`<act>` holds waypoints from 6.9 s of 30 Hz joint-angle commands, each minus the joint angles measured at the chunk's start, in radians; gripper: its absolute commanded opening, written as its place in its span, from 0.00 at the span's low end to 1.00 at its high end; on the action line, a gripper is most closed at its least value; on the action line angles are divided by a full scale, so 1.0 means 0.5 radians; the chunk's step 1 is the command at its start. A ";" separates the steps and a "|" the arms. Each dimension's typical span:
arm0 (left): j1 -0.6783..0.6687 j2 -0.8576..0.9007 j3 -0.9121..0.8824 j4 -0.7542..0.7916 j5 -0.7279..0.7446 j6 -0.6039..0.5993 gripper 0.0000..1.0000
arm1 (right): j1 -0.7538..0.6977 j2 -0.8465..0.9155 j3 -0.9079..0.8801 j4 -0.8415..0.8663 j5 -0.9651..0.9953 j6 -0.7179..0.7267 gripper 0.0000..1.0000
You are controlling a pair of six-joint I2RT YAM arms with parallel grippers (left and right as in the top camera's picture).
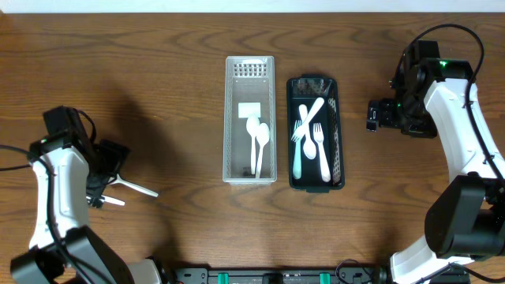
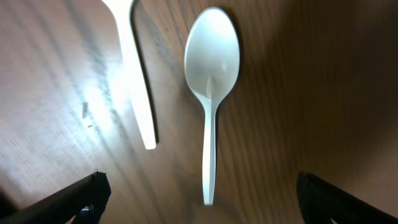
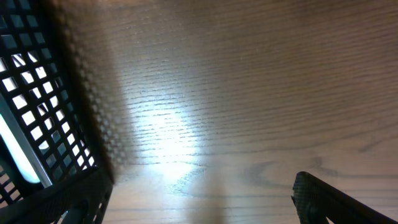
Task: Pack container
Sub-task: 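Return the left gripper to the spoons and grasp another white spoon, then lower the spoon with the left gripper into the white caddy and release, then move the left gripper to the last white spoon and grasp it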
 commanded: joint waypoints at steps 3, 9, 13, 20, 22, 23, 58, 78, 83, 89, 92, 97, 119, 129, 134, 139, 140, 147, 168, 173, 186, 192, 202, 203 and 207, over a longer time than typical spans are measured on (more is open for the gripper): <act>0.006 0.121 -0.040 0.101 0.037 0.126 0.98 | 0.021 -0.019 -0.005 -0.003 -0.007 -0.021 0.99; 0.006 0.280 -0.040 0.208 0.037 0.126 0.98 | 0.021 -0.019 -0.005 -0.020 -0.007 -0.021 0.99; 0.005 0.380 -0.040 0.259 0.037 0.126 0.98 | 0.021 -0.019 -0.005 -0.024 -0.007 -0.021 0.99; 0.005 0.526 -0.040 0.331 0.037 0.127 0.98 | 0.021 -0.019 -0.005 -0.021 -0.007 -0.021 0.99; 0.005 0.552 -0.040 0.352 0.037 0.128 0.98 | 0.021 -0.019 -0.005 -0.020 -0.007 -0.021 0.99; 0.005 0.564 -0.040 0.362 0.036 0.134 0.98 | 0.021 -0.019 -0.005 -0.019 -0.007 -0.021 0.99; 0.006 0.595 -0.040 0.266 0.036 0.143 0.06 | 0.021 -0.019 -0.005 -0.024 -0.007 -0.022 0.99; -0.774 -0.144 0.407 -0.290 0.036 0.317 0.06 | 0.021 -0.019 -0.005 -0.057 -0.008 -0.020 0.99; -1.328 -0.269 0.700 -0.309 0.036 0.406 0.06 | 0.021 -0.019 -0.005 -0.057 -0.008 -0.020 0.99; -1.884 -0.200 0.827 0.048 0.036 0.854 0.06 | 0.021 -0.019 -0.005 -0.056 -0.009 -0.014 0.99; -2.033 -0.059 0.827 0.192 0.035 1.046 0.06 | 0.021 -0.019 -0.005 -0.057 -0.011 -0.014 0.99; -2.038 0.276 0.827 0.246 0.035 1.100 0.06 | 0.021 -0.019 -0.005 -0.060 -0.051 -0.015 0.99; -1.884 0.268 0.992 -0.081 -0.288 1.061 0.47 | 0.021 -0.019 -0.005 -0.068 -0.052 -0.017 0.99; -0.958 -0.475 0.982 -0.645 -0.491 0.263 0.79 | 0.021 -0.019 -0.005 -0.068 -0.053 -0.022 0.99; -0.324 -0.573 0.842 -0.736 -0.458 0.030 0.99 | 0.021 -0.019 -0.005 -0.072 -0.053 -0.022 0.99; 0.155 -0.507 0.541 -0.575 -0.297 0.027 0.98 | 0.021 -0.019 -0.005 -0.077 -0.053 -0.022 0.99; 0.218 -0.481 0.479 -0.535 -0.259 0.028 0.98 | 0.021 -0.019 -0.005 -0.078 -0.053 -0.022 0.99; 0.507 -0.213 0.118 -0.197 -0.124 0.035 0.98 | 0.021 -0.019 -0.005 -0.085 -0.053 -0.022 0.99; 0.541 0.531 0.100 0.248 -0.120 0.142 0.98 | 0.019 -0.019 -0.005 -0.082 -0.052 -0.023 0.99; 0.540 0.619 0.097 0.316 -0.098 0.184 0.98 | 0.019 -0.019 -0.005 -0.084 -0.052 -0.023 0.99; 0.541 0.696 -0.063 0.537 0.031 0.283 0.90 | 0.019 -0.019 -0.005 -0.079 -0.052 -0.023 0.99; 0.541 0.696 -0.118 0.551 0.031 0.283 0.57 | 0.019 -0.019 -0.005 -0.078 -0.052 -0.023 0.99; 0.541 0.696 -0.118 0.520 0.037 0.283 0.19 | 0.019 -0.019 -0.005 -0.078 -0.052 -0.023 0.99; 0.541 0.696 -0.118 0.520 0.037 0.283 0.14 | 0.019 -0.019 -0.005 -0.078 -0.052 -0.023 0.99; 0.540 0.696 -0.118 0.513 0.037 0.282 0.06 | 0.019 -0.019 -0.005 -0.077 -0.052 -0.023 0.99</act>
